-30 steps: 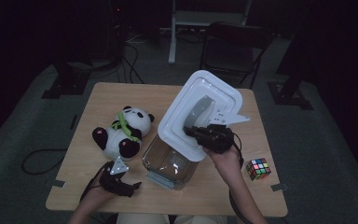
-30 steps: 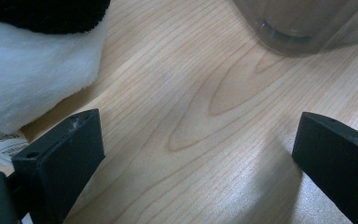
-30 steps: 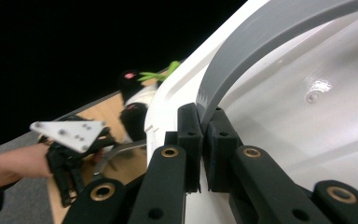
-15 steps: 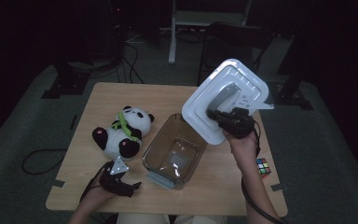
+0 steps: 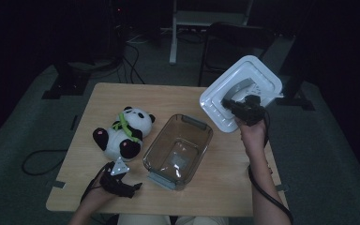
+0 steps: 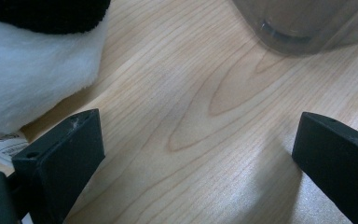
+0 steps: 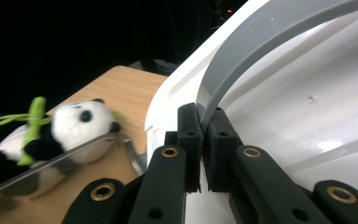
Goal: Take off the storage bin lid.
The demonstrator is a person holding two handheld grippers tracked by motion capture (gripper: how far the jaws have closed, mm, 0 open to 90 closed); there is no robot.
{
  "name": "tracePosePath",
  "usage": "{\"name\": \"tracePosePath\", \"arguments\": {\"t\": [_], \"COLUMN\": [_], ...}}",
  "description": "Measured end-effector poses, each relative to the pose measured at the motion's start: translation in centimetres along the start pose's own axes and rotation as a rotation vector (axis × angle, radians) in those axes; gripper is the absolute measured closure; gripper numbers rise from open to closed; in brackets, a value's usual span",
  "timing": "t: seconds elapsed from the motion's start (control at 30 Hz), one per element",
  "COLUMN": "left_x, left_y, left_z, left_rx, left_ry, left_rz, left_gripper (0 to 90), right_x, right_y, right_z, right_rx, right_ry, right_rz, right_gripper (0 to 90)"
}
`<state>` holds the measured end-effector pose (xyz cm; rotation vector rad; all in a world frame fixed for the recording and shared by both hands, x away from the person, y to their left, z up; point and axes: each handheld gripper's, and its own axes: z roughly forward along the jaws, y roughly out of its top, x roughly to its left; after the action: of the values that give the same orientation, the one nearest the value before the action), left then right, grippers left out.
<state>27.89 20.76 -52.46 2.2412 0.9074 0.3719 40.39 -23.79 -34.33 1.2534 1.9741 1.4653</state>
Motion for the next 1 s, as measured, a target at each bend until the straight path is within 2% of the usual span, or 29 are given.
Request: {"name": "tracePosePath", "arguments": {"t": [0.13,0.17,0.2,0.43,0.63,0.8,1.0], "left_x": [0.0,0.0,0.0,0.0,0.0,0.0,0.0], "left_y": [0.0,0.0,0.0,0.0,0.0,0.0,0.0], "left_z": [0.0,0.0,0.0,0.0,0.0,0.0,0.0], "left_rx": [0.000,-0.001,-0.001,0.000,0.000,0.000,0.000], "left_ry": [0.001,0.000,0.000,0.001,0.001,0.001,0.001], "left_rz": [0.000,-0.001,-0.001,0.001,0.001,0.002,0.001], "left_gripper": [2.7,2.7,2.7,2.8,2.8,2.8,2.8], "right_x": [-1.5,-1.5,-2.3,-3.9,-4.5,-4.6,-4.8], "right_y": [-0.7,-0.7,-1.4,-4.0,-5.7,-7.0,-8.6], "right_z": [1.1,1.1,1.8,3.9,5.5,6.6,7.5], "right_rx": [0.009,0.009,0.015,0.044,0.068,0.091,0.102], "right_ry": [-0.029,-0.029,-0.052,-0.075,-0.078,-0.084,-0.061], "right_rz": [0.039,0.039,0.069,0.144,0.195,0.211,0.264], "right_gripper": [86.4,86.4,86.5,86.4,86.3,86.4,86.4]}}
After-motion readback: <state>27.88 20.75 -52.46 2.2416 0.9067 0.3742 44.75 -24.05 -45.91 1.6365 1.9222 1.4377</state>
